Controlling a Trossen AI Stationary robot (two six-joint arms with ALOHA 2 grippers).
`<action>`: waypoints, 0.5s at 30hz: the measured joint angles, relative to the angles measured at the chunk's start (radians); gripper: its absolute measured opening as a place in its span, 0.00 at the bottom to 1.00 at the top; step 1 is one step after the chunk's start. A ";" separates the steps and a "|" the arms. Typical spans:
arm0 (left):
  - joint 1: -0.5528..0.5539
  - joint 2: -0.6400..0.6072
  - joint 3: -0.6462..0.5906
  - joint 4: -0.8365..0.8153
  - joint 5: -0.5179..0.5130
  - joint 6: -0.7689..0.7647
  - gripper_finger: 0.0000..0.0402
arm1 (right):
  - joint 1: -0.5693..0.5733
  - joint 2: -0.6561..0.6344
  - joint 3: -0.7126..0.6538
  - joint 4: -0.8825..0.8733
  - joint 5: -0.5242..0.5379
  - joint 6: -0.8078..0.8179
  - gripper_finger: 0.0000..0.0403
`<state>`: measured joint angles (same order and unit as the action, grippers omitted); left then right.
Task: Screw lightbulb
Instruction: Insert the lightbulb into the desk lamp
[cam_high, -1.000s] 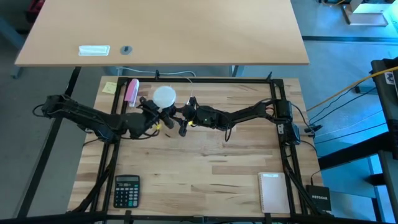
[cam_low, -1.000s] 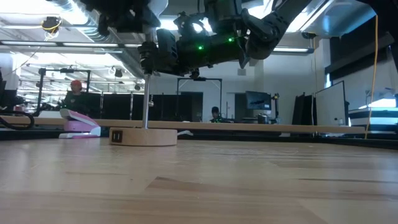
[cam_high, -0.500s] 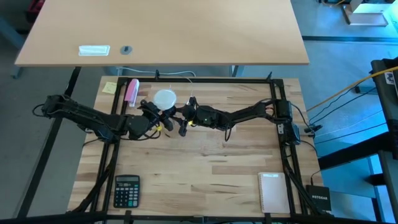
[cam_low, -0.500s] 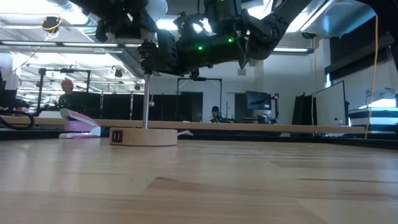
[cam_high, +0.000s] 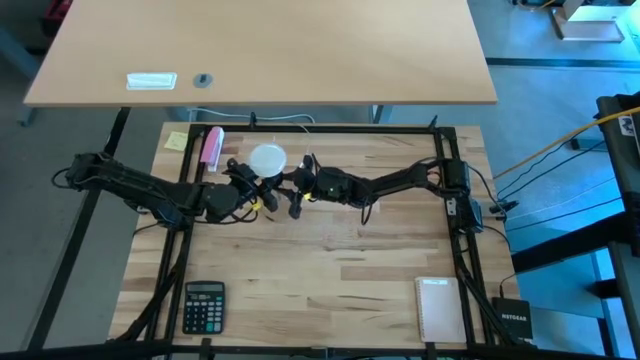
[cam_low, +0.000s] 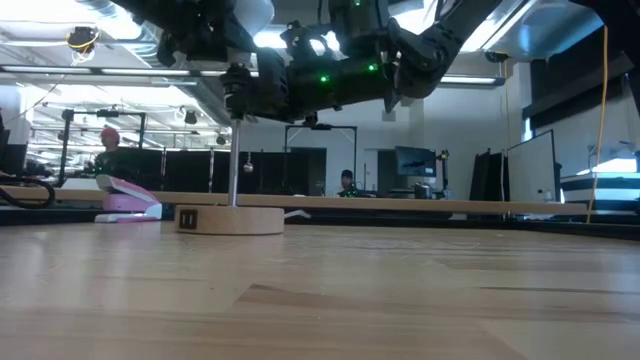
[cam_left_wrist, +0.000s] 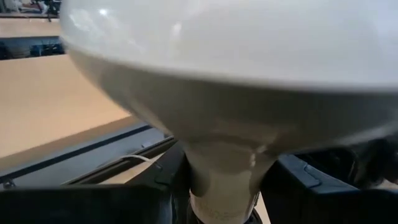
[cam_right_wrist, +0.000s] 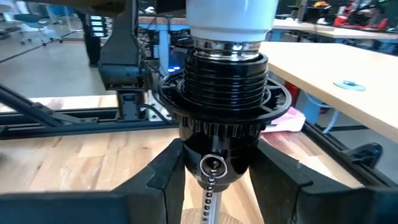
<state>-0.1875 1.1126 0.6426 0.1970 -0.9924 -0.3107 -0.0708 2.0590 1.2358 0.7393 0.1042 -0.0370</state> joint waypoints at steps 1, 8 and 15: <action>0.000 0.000 0.000 -0.001 0.004 0.001 0.34 | -0.005 0.000 0.000 0.001 -0.015 -0.001 0.37; -0.001 -0.026 -0.003 -0.017 0.057 0.010 0.34 | -0.012 -0.005 -0.001 0.004 -0.103 0.001 0.36; -0.027 -0.089 -0.005 -0.052 0.133 0.027 0.34 | -0.012 -0.012 -0.001 0.018 -0.224 0.016 0.36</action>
<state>-0.2148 1.0234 0.6380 0.1452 -0.8596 -0.2836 -0.0824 2.0475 1.2346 0.7573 -0.1196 -0.0213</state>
